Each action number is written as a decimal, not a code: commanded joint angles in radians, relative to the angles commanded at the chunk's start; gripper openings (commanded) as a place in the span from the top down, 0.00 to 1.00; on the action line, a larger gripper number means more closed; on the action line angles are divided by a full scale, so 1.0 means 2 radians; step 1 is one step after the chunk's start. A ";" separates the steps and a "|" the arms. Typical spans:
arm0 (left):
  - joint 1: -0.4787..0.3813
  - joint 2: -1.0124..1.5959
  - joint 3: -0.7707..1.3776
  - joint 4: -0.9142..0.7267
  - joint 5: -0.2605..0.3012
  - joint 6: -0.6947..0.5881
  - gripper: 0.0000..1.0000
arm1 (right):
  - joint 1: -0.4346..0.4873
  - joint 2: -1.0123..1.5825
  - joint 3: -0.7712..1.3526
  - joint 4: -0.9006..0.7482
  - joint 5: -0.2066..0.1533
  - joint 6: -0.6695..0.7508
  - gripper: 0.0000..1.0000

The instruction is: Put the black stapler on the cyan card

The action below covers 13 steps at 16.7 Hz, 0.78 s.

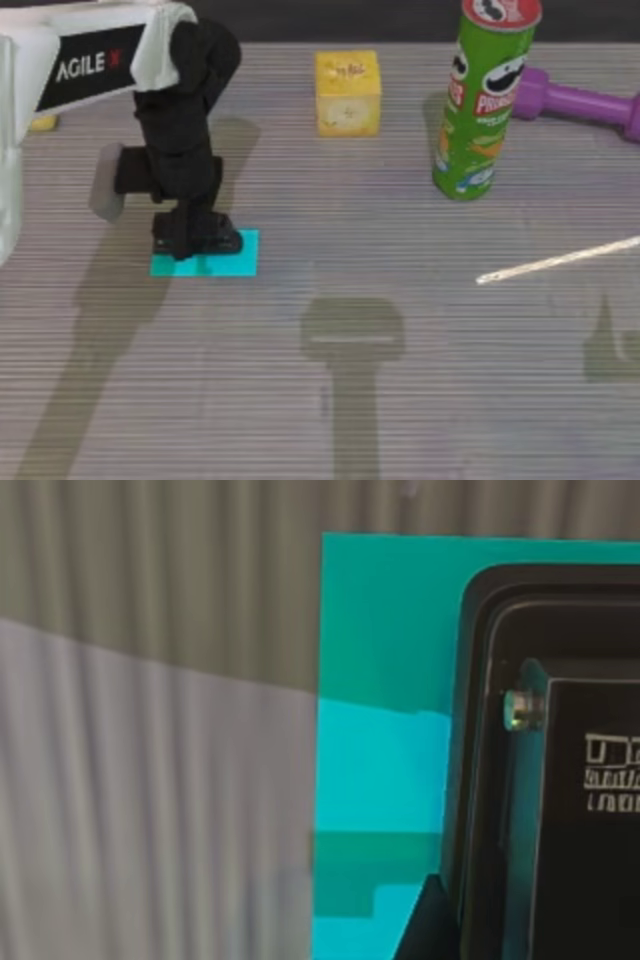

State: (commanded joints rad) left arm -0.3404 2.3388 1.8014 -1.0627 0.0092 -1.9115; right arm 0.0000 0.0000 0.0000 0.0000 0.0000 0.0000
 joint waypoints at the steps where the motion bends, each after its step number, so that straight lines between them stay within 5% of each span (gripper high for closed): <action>1: 0.000 0.000 0.000 0.000 0.000 0.000 0.55 | 0.000 0.000 0.000 0.000 0.000 0.000 0.00; 8: 0.000 0.000 0.000 0.000 0.000 0.000 0.02 | 0.000 0.000 0.000 0.000 0.000 0.000 0.00; 13: 0.000 0.000 0.000 0.000 0.000 0.000 0.00 | 0.000 0.000 0.000 0.000 0.000 0.000 0.00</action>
State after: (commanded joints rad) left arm -0.3404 2.3388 1.8014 -1.0627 0.0092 -1.9115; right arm 0.0000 0.0000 0.0000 0.0000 0.0000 0.0000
